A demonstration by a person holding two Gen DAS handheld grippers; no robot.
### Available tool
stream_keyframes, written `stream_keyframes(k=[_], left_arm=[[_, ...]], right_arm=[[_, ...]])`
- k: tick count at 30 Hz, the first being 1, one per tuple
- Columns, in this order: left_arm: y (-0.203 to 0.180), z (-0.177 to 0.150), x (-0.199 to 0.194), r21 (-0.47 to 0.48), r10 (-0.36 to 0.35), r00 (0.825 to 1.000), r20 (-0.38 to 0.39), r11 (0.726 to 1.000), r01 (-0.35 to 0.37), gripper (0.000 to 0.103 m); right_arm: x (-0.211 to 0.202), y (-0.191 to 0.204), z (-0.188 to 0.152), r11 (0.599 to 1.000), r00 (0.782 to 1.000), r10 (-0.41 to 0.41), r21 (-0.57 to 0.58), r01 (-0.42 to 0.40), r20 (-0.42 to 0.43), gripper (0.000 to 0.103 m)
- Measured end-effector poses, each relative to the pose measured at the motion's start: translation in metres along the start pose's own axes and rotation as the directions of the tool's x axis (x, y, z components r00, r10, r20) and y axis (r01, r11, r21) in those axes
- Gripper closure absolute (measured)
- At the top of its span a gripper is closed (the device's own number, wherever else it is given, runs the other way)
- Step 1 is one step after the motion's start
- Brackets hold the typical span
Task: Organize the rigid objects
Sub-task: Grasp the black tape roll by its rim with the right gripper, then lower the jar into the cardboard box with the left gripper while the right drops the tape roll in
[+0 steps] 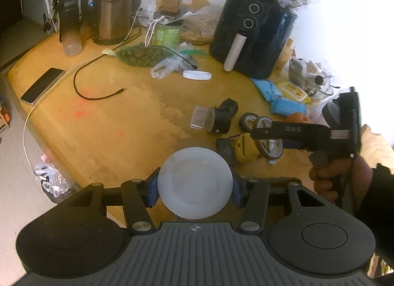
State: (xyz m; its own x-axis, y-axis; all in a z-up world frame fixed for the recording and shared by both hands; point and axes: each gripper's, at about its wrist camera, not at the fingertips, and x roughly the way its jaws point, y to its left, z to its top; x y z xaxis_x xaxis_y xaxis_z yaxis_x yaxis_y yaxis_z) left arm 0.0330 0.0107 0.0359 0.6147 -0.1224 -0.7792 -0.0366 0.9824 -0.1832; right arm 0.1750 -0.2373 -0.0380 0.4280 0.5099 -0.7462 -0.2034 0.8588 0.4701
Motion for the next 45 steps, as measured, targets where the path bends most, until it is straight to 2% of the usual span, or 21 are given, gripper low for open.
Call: stream_keyframes(k=[11,22,26,32,40,45], left_arm=[[-0.015,-0.003,0.010,0.060,-0.027,1.000,-0.007,0.998,0.027,0.050],[-0.024,-0.012,0.035,0.125,-0.036,0.997,-0.063,0.991,0.044,0.050],[-0.022,-0.020,0.050,0.143,-0.002,0.995,-0.102,0.990,0.016,0.050],[-0.014,-0.025,0.072,0.118,0.031,0.990,-0.134,0.993,-0.015,0.050],[-0.027,-0.018,0.075,0.179,0.054,0.996,-0.069,0.983,-0.041,0.050],[-0.033,-0.019,0.069,0.195,0.068,0.994,-0.090,0.979,-0.049,0.050]], right_arm=[[-0.053,0.008,-0.021,0.997,0.998,0.045,-0.063,-0.042,0.051,0.011],[-0.090,0.012,-0.057,0.988,0.997,0.066,-0.142,-0.061,0.031,0.011],[-0.094,0.015,-0.069,0.983,0.998,0.065,-0.173,-0.062,0.009,0.011],[-0.097,0.015,-0.080,0.979,0.998,0.060,-0.196,-0.062,-0.019,0.011],[-0.093,0.020,-0.093,0.968,0.997,0.038,-0.245,-0.054,-0.071,0.011],[-0.091,0.025,-0.101,0.960,0.996,0.022,-0.277,-0.046,-0.091,0.011]])
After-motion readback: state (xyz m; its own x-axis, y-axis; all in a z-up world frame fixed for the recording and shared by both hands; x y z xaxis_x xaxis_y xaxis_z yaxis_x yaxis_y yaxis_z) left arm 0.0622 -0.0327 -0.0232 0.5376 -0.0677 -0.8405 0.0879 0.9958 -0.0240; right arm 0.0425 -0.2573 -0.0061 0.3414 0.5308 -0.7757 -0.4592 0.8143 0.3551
